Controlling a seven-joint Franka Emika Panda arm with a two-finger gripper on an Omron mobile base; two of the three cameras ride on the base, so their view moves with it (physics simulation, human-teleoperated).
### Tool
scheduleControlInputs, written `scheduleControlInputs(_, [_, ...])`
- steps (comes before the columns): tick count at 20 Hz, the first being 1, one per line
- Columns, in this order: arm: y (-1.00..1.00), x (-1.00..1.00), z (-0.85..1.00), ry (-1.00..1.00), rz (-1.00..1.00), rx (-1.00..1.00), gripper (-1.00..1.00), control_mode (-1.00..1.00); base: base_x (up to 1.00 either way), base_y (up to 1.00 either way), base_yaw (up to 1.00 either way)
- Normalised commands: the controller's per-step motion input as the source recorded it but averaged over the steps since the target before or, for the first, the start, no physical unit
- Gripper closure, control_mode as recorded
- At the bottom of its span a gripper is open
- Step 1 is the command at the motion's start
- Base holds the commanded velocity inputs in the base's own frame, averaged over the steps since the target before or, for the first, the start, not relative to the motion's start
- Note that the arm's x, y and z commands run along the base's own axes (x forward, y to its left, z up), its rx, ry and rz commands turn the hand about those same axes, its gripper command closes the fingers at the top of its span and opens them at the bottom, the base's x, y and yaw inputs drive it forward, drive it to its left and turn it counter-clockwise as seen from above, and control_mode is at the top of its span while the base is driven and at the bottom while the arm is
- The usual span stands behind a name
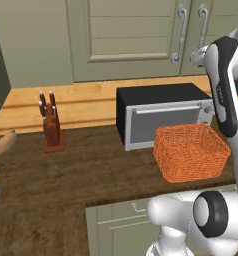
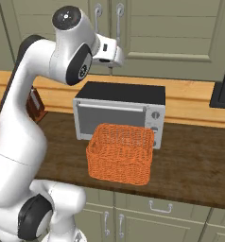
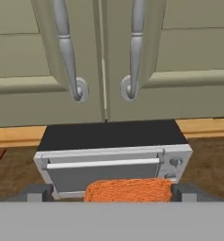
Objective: Open the cabinet, pick up the bread from the cabinet and place it in the basket. Then move the basket to the dining counter.
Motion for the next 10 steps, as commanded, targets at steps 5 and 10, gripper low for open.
scheduleControlInputs(5, [-0.23, 0.02, 0.38, -0.03, -0.01, 0.03, -1.0, -1.0, 0.0, 0.0, 0.0])
scheduleControlInputs(10, [-0.05, 0.27, -0.12, -0.09, 0.0, 0.04, -1.0, -1.0, 0.0, 0.0, 0.0])
